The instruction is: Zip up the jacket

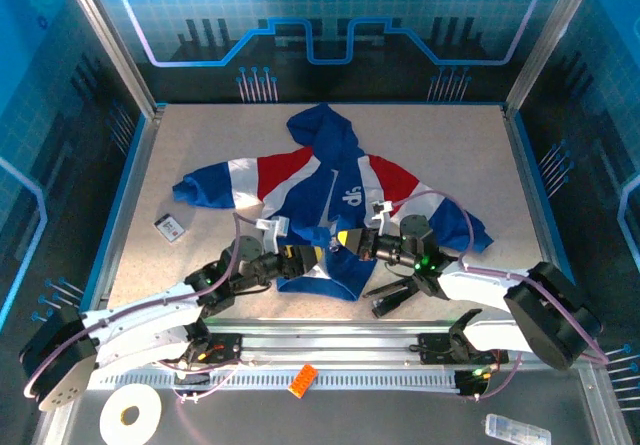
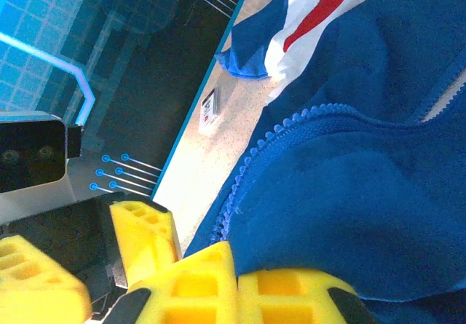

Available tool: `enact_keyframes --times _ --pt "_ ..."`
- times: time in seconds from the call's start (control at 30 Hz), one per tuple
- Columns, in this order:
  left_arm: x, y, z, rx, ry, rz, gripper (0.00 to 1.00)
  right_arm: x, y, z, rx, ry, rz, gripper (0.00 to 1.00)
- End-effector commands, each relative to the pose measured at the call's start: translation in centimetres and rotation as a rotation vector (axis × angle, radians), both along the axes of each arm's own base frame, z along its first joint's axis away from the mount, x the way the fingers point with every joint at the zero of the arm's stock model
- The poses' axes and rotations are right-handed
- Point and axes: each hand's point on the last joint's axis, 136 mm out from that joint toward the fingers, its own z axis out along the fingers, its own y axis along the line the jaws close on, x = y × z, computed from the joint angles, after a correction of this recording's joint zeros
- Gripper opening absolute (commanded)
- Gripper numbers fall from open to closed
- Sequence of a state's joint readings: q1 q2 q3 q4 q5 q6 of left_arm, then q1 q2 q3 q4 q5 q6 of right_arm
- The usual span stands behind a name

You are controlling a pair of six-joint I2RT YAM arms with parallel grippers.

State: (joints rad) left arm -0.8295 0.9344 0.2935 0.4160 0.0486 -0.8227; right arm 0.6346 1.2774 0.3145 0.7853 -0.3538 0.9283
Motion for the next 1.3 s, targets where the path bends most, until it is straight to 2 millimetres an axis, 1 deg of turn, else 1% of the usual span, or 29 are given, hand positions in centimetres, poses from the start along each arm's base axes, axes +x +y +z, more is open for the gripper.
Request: enact_keyframes --times 0.0,0.2,0.37,0.53,0.57,0.67,0.77,0.8,0.83,0.87,1.0,1.1,1.2,1.27 --pt "0.6 -0.5 1.0 -0.072 -0.038 0.034 0.52 0.3 0.1 0.5 0.047 -0.011 -0.017 0.0" --pt "1.0 -1.6 1.0 -0.104 -0.045 0.026 0.46 0.2 0.4 0.5 0.065 -0.002 -0.009 0.0" --pt "1.6 -1.9 0.5 -0.122 -0.035 0.042 0.47 0.1 0.5 0.7 0.073 -0.004 -0.006 0.0" --pt "2.2 -2.4 0.9 -0.154 -0.056 0.051 0.46 -0.2 0.7 0.8 0.079 -0.004 0.002 0.0" --pt "2.3 -2.5 0.9 -0.158 -0.057 0.05 0.44 -0.3 0.7 0.9 0.08 -0.004 0.003 0.0" --pt "2.4 -2.7 1.0 -0.172 -0.064 0.05 0.35 -0.4 0.7 0.8 0.08 -0.001 0.002 0.0" --pt "2.5 -2.6 0.9 -0.177 -0.061 0.058 0.2 -0.4 0.7 0.8 0.084 -0.001 0.001 0.0" --pt "2.5 -2.6 1.0 -0.179 -0.063 0.059 0.13 -0.4 0.8 0.9 0.086 0.0 0.002 0.0" --pt "2.5 -2.6 1.1 -0.181 -0.063 0.058 0.09 -0.4 0.8 0.9 0.086 0.001 0.001 0.0" --pt "2.5 -2.5 1.1 -0.18 -0.064 0.06 0.07 -0.4 0.8 0.9 0.087 0.001 0.001 0.0" --pt "2.4 -2.4 1.2 -0.167 -0.069 0.06 0.07 -0.5 0.8 0.8 0.088 0.002 0.002 0.0" --pt "2.3 -2.3 1.4 -0.151 -0.075 0.055 0.0 -0.5 0.8 0.8 0.089 0.003 0.004 0.0" --pt "2.2 -2.3 1.5 -0.129 -0.077 0.051 0.0 -0.5 0.8 0.9 0.089 -0.001 0.004 0.0" --pt "2.1 -2.3 1.2 -0.102 -0.063 0.043 0.0 -0.4 0.7 0.9 0.085 -0.007 0.001 0.0"
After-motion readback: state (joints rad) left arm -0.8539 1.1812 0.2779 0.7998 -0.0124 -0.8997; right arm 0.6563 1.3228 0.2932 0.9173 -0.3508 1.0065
